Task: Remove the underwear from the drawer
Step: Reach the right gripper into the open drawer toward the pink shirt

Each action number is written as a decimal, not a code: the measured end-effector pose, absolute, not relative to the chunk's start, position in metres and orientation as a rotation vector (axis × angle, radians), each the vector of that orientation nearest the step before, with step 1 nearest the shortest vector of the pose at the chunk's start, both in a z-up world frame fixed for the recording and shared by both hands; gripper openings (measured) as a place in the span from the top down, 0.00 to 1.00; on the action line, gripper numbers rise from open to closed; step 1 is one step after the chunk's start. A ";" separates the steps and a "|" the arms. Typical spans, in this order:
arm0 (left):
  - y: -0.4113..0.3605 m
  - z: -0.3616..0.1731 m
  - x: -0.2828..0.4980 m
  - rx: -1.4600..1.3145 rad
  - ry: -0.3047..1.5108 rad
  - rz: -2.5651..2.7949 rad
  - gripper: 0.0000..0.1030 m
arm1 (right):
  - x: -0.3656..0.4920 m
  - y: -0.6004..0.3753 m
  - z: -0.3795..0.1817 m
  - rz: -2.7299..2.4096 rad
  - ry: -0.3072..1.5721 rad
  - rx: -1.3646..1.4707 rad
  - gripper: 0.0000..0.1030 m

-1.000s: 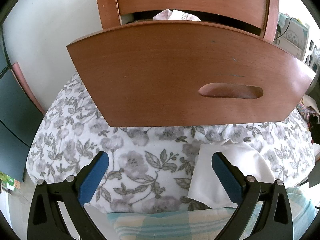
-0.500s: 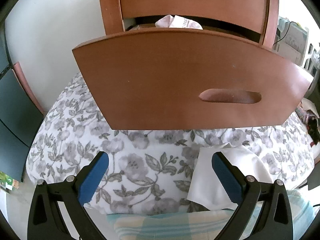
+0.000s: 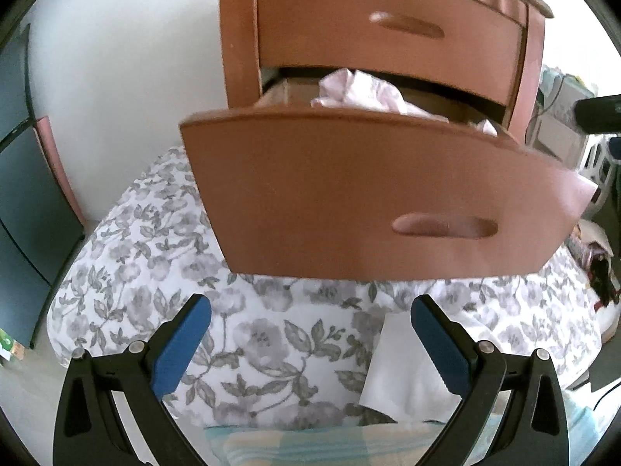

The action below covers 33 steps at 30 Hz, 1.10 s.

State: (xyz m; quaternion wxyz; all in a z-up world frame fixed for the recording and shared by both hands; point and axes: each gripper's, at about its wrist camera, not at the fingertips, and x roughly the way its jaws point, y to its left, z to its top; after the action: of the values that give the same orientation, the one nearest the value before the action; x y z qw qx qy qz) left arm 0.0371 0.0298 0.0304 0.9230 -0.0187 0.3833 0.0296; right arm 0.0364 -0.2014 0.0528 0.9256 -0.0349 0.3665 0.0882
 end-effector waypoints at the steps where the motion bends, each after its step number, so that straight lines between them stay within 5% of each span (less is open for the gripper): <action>1: 0.030 0.033 0.037 -0.040 0.778 0.061 0.01 | 0.042 -0.197 0.052 0.188 0.753 -0.081 0.00; 19: 0.016 0.033 0.048 0.047 0.756 0.018 0.01 | 0.130 -0.125 0.031 0.202 0.783 -0.395 0.01; 27: 0.018 0.027 0.053 0.038 0.788 0.003 0.01 | 0.156 -0.117 0.022 0.245 0.849 -0.403 0.16; 33: 0.018 0.023 0.056 0.031 0.812 -0.005 0.01 | 0.170 -0.112 0.013 0.278 0.937 -0.400 0.41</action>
State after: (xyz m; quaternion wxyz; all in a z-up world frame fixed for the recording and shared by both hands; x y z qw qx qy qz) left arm 0.0563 0.0182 0.0226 0.9187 0.0151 0.3948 -0.0023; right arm 0.1697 -0.1123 0.0131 0.8638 -0.1907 0.4470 0.1327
